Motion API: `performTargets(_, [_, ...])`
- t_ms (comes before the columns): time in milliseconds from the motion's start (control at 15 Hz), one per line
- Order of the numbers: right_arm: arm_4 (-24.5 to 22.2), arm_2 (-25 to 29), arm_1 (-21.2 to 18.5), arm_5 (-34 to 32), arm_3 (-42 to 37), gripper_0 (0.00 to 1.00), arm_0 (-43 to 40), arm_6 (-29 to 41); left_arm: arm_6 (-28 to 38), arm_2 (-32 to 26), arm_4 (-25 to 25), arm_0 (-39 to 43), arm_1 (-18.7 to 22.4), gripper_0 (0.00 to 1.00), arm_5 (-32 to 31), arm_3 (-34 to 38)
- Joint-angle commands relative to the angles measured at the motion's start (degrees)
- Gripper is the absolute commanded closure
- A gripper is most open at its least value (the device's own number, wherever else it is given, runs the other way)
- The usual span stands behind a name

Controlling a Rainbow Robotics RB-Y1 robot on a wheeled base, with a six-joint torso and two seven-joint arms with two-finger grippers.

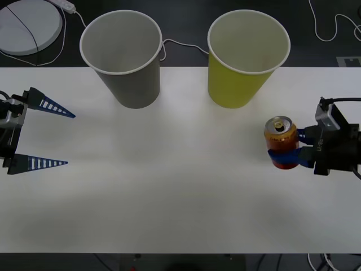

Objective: Put the can into the green bin and the plastic bottle into the gray bin

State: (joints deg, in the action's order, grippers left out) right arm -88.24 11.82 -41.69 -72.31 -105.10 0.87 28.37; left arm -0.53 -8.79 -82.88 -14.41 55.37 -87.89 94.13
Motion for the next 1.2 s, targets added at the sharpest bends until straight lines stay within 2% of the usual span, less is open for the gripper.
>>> performTargets(67, [0.0,1.71,-3.75,-0.29,-2.66,1.0,0.01,8.11,0.0,0.0,0.0,0.0,0.0,0.0,0.0,0.0])
performTargets(333, [0.44,4.0,-10.6,-0.99,-5.12,1.0,0.36,18.74,0.0,0.0,0.0,0.0,0.0,0.0,0.0,0.0])
performTargets(600, [0.53,6.55,-14.91,-7.32,-4.94,1.0,5.37,28.15,0.0,0.0,0.0,0.0,0.0,0.0,0.0,0.0])
performTargets(867, [0.44,6.55,-19.22,-11.98,-3.18,1.0,11.61,36.41,0.0,0.0,0.0,0.0,0.0,0.0,0.0,0.0])
performTargets(1000, [0.35,5.67,-21.06,-12.51,-1.95,1.0,14.69,37.99,0.0,0.0,0.0,0.0,0.0,0.0,0.0,0.0])
performTargets(1200, [0.18,0.74,-24.32,-12.42,0.68,1.0,21.28,39.75,0.0,0.0,0.0,0.0,0.0,0.0,0.0,0.0])
